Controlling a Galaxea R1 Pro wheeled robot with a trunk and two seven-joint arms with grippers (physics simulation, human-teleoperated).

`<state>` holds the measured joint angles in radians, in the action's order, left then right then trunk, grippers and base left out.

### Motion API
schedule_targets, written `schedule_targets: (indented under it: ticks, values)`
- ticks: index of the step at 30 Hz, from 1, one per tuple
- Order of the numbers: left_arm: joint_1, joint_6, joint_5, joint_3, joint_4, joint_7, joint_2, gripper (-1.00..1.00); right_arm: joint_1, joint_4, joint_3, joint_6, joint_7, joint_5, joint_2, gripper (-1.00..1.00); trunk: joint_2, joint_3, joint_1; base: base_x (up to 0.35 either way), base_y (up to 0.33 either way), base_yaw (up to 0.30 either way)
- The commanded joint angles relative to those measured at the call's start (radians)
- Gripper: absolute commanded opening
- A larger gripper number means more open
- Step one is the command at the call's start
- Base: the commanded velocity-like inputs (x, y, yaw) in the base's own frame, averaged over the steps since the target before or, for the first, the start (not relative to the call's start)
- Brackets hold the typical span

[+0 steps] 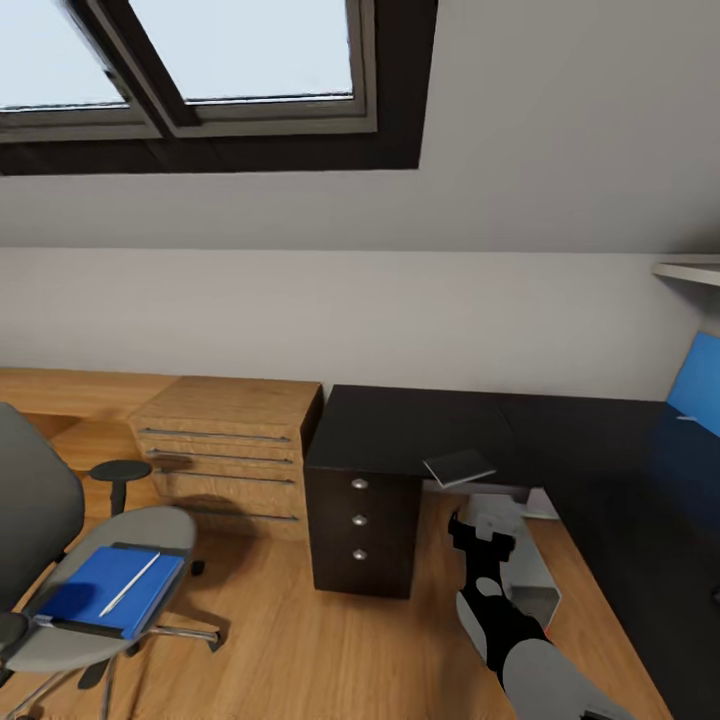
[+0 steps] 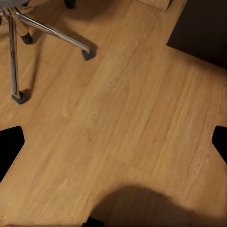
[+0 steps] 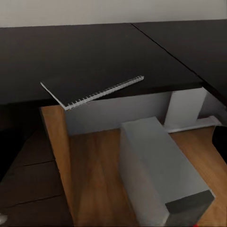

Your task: In the bedroom, organize the workspace by keeping the computer under the desk, ensuring the monitor is on the desk, placing the keyboard on the desk next to the monitor, placing the mouse on the desk next to the keyboard, moving the folder from the swivel chair onto the desk next to the mouse, stacking the notebook on top of the folder with the pen on top of the notebook, and positioning the swivel chair next to the desk.

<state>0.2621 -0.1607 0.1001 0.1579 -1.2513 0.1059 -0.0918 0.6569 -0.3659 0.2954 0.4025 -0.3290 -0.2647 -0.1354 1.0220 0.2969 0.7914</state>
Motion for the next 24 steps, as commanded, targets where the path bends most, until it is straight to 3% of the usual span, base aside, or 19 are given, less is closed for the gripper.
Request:
schedule_targets:
  ticks: [1, 8, 15, 24]
  values:
    - [0.0, -0.005, 0.01, 0.0, -0.002, 0.003, 0.0, 1.0, 0.001, 0.004, 0.005, 0.002, -0.002, -0.01, -0.001, 1.0, 0.001, 0.001, 0.0, -0.199, 0.165, 0.015]
    - [0.0, -0.005, 0.01, 0.0, -0.002, 0.003, 0.0, 1.0, 0.001, 0.008, -0.004, 0.003, 0.0, -0.01, -0.002, 1.0, 0.001, 0.001, 0.0, -0.082, 0.067, 0.025]
    - [0.0, -0.005, 0.01, 0.0, -0.002, 0.003, 0.0, 1.0, 0.001, 0.018, -0.009, 0.004, 0.001, -0.011, -0.003, 1.0, 0.001, 0.001, 0.0, -0.005, 0.004, 0.16]
    - [0.0, -0.005, 0.01, 0.0, -0.002, 0.003, 0.0, 1.0, 0.001, 0.023, -0.041, 0.003, 0.001, -0.011, -0.003, 1.0, 0.001, 0.001, 0.0, 0.0, 0.0, 0.017]
